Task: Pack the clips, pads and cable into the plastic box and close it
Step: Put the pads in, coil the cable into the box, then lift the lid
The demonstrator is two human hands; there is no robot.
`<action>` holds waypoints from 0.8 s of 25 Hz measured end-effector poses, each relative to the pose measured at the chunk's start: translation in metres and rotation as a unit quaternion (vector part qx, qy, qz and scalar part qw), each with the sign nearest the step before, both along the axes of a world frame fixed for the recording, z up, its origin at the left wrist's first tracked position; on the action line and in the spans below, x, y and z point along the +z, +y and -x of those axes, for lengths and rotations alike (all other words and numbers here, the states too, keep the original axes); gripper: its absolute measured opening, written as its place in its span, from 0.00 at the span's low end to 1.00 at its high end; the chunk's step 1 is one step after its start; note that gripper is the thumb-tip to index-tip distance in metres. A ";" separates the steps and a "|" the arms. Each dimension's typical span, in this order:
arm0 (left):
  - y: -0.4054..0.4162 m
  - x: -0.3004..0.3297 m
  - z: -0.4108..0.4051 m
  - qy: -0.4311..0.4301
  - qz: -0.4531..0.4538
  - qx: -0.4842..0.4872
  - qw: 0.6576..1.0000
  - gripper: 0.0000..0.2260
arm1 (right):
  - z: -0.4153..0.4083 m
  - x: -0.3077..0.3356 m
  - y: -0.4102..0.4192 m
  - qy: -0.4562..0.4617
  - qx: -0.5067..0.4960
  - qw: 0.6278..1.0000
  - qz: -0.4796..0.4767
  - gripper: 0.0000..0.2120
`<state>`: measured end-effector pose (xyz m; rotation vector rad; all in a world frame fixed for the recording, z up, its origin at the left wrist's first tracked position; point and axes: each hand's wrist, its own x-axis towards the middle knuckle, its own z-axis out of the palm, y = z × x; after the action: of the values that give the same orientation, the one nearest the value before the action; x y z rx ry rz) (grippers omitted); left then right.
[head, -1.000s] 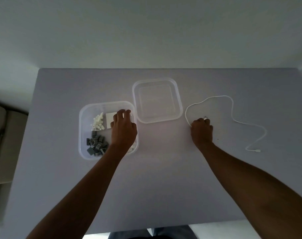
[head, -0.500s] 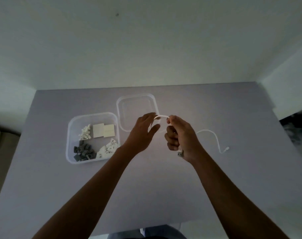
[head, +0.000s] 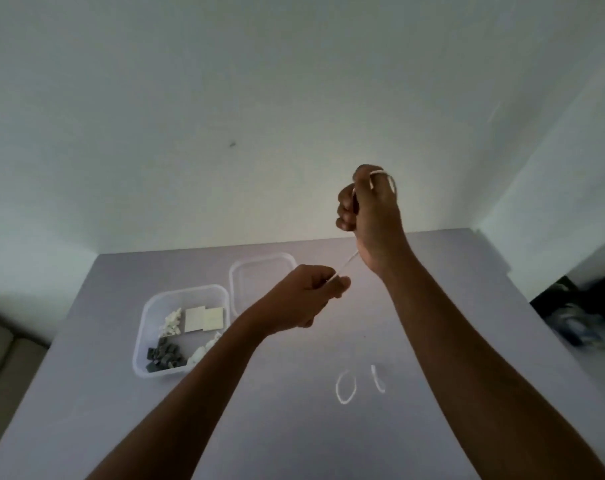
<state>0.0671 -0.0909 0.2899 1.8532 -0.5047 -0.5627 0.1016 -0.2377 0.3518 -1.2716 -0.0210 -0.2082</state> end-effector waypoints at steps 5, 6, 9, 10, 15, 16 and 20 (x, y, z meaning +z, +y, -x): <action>0.033 0.074 0.000 -0.085 0.060 0.049 0.993 0.15 | 0.018 -0.015 -0.004 0.079 0.147 0.942 0.291 0.19; 0.039 0.082 -0.002 -0.094 0.080 0.059 0.990 0.14 | 0.025 -0.012 -0.003 0.105 0.193 0.937 0.271 0.22; 0.051 0.087 -0.017 -0.132 0.140 0.135 0.972 0.14 | 0.042 0.007 0.000 0.166 0.322 0.928 0.090 0.25; 0.051 0.085 -0.020 -0.148 0.140 0.161 0.966 0.15 | 0.044 0.015 0.001 0.170 0.362 0.916 0.013 0.25; 0.030 0.065 -0.009 -0.123 0.056 0.138 0.981 0.22 | 0.044 0.049 0.024 0.096 0.455 0.788 -0.403 0.18; 0.029 0.062 -0.004 -0.115 0.025 0.109 0.987 0.22 | 0.041 0.052 0.028 0.060 0.406 0.804 -0.430 0.16; 0.046 0.068 0.004 -0.154 -0.069 0.057 0.984 0.24 | 0.017 0.036 0.032 -0.069 0.126 0.967 -0.212 0.16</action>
<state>0.0630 -0.0453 0.3579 2.1012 -0.5693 -0.2370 0.0846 -0.2059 0.3880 -0.8153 -0.2458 -0.0743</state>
